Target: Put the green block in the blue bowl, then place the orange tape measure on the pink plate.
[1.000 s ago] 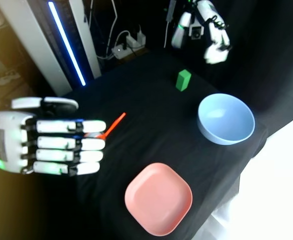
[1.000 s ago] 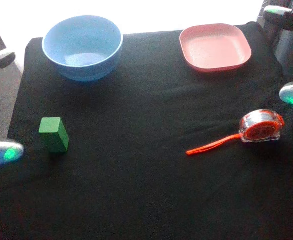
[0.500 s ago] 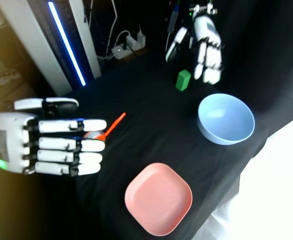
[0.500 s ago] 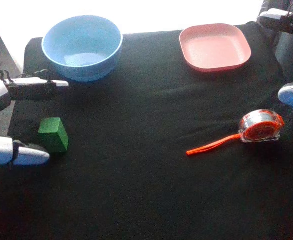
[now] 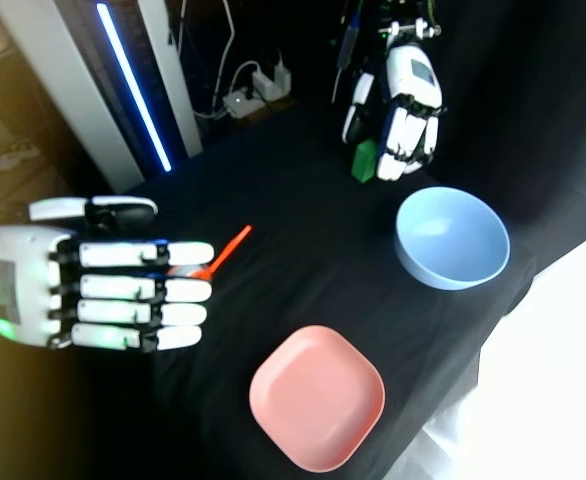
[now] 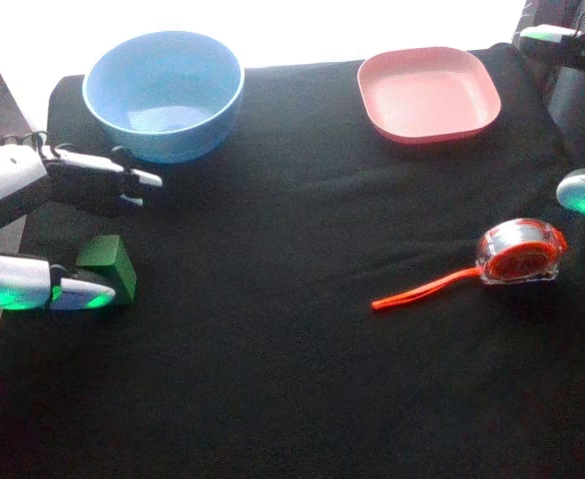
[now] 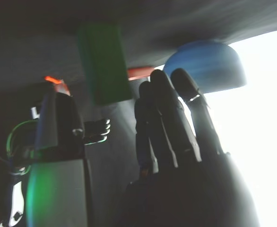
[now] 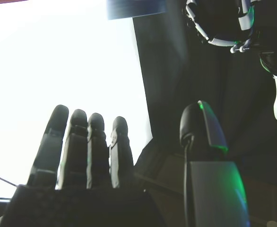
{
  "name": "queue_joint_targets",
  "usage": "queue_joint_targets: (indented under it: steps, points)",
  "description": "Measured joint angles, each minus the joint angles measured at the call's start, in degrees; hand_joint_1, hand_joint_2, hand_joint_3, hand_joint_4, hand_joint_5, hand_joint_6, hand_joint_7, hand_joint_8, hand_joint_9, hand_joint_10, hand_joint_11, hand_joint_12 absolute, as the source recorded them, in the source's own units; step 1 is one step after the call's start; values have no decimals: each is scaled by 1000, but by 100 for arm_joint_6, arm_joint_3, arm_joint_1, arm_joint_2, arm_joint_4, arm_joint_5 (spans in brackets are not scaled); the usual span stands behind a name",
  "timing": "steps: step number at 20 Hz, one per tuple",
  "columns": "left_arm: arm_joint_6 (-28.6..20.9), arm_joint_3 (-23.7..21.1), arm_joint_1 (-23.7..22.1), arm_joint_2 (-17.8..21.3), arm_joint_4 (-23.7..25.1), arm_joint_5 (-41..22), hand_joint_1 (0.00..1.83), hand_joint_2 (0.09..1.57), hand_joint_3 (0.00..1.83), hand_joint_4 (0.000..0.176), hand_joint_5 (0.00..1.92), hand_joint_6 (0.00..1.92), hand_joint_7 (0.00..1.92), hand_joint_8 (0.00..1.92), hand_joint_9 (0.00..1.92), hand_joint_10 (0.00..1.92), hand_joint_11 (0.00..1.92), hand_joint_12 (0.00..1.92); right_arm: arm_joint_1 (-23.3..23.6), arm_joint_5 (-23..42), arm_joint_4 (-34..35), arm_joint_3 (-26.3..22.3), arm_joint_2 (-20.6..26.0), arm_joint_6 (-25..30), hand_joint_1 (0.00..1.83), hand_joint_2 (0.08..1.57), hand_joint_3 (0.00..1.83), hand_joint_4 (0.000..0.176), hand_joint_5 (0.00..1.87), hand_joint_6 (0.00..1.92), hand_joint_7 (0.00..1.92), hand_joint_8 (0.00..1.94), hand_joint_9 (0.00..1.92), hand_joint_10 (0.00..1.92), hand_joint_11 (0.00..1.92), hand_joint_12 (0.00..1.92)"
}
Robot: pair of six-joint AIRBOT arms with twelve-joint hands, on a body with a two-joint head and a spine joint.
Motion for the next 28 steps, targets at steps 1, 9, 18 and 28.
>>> queue_joint_targets:
  steps: [1, 9, 18, 28]
  points:
    - [0, 4, -2, 0, -2, 9, 1088, 1005, 2, 0, 627, 5, 794, 17, 807, 61, 316, 1237, 0, -4, 2, 13, -2, 0, 857, 1026, 2, 55, 290, 3, 203, 2, 166, 5, 17, 412]
    - [-2, 57, -81, -20, 61, 131, 1245, 1153, 0, 0, 820, 867, 966, 1089, 798, 691, 518, 1392, 0, -13, 7, 24, -2, 0, 862, 1029, 0, 55, 289, 1, 214, 1, 178, 3, 23, 430]
    - [2, 129, -284, -98, 59, 118, 1243, 1087, 0, 0, 1157, 644, 940, 1132, 793, 957, 411, 1565, -28, -33, 28, 22, -7, 24, 891, 1037, 0, 23, 290, 3, 225, 4, 207, 8, 77, 443]
    - [634, 901, -2535, -221, -52, 402, 1245, 1093, 1, 0, 1059, 760, 996, 1085, 848, 1001, 600, 1406, -35, -35, 26, 42, -22, 35, 853, 1041, 1, 17, 304, 5, 239, 4, 235, 10, 119, 443]
